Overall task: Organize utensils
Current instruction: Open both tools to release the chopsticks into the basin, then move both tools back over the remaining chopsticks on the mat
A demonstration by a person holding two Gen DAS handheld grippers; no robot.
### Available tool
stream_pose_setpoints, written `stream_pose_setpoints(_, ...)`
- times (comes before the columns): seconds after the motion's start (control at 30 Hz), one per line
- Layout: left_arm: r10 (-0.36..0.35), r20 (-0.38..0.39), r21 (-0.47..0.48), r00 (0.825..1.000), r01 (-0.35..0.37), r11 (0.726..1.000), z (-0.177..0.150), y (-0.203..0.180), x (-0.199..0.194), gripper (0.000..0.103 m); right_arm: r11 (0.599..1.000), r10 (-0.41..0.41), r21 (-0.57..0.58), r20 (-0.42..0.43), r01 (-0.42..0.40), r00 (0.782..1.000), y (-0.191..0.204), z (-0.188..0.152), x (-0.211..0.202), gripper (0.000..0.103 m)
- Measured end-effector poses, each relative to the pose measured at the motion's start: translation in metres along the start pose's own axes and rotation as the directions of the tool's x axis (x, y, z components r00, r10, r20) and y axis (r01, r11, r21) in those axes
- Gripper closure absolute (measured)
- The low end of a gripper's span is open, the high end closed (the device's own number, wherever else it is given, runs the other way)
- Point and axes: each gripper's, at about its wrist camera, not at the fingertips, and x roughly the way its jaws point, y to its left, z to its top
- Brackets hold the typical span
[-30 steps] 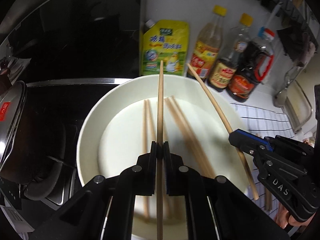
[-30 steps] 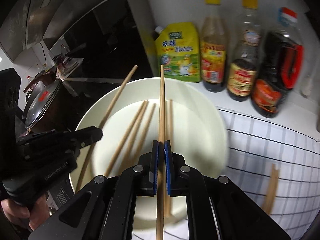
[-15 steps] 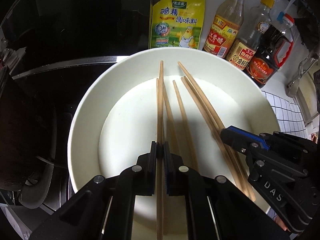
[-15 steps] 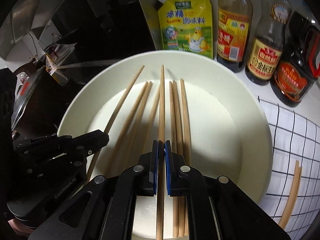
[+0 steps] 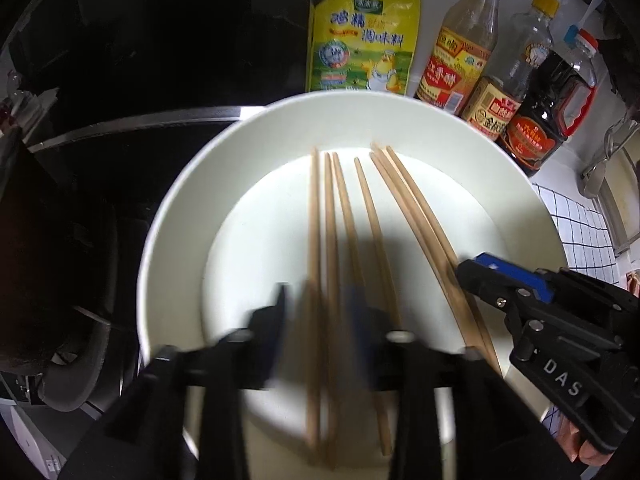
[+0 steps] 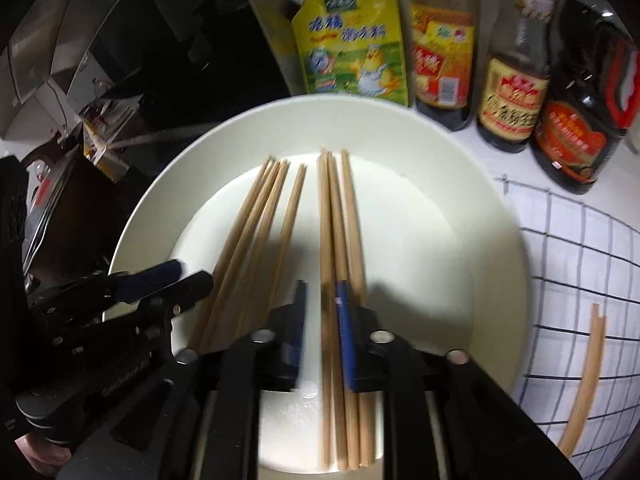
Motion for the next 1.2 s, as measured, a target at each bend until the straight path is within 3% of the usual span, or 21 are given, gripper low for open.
stream_pose_setpoints(0.03,0.003,0.012,-0.001,1.000,-0.003,1.000,-0.001,0.000,-0.003,0.046,1.000,-0.007,-0.003,0.011,0.007,1.000,0.000,-0.001,-0.004,0.084)
stream_pose_setpoints(0.63,0.028,0.067,0.003,0.997,-0.028,1.000,-0.022,-0.012,-0.059,0.038,1.000,0.015,0.006,0.110,-0.016,0.994,-0.006,-0.030,-0.074,0.080)
stream_pose_setpoints(1.2,-0.021,0.090,0.070,0.996,0.015,0.997,-0.045,-0.086,-0.086,0.037,0.998,-0.034,0.058,0.152,0.025,0.988,-0.057,-0.078,-0.131,0.078)
